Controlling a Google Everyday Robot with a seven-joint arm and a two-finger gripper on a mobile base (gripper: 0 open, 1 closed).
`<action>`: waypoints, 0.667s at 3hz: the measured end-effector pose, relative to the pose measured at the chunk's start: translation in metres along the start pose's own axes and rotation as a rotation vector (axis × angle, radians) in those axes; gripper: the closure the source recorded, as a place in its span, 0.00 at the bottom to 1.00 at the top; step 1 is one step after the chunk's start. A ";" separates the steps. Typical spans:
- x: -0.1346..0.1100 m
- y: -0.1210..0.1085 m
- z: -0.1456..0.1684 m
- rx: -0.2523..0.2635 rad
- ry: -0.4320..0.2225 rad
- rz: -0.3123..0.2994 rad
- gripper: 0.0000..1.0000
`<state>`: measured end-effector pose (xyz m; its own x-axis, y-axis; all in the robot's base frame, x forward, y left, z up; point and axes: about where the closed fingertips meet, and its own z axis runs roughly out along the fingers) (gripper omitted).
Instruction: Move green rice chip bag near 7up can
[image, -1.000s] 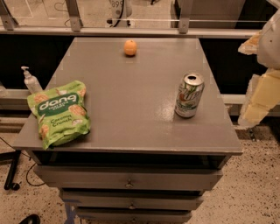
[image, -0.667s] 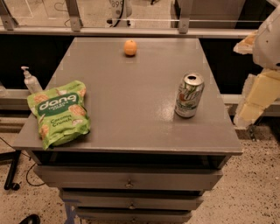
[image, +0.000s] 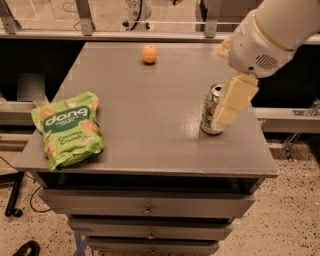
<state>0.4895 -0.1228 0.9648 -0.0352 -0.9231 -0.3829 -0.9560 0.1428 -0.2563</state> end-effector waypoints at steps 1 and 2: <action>-0.055 -0.008 0.028 -0.057 -0.120 -0.037 0.00; -0.110 0.003 0.053 -0.118 -0.250 -0.069 0.00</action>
Offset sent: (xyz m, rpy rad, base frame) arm 0.0147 0.1857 -0.0180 0.3503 0.0931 0.2677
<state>0.5055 -0.0022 0.9591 0.0903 -0.8102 -0.5792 -0.9815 0.0263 -0.1898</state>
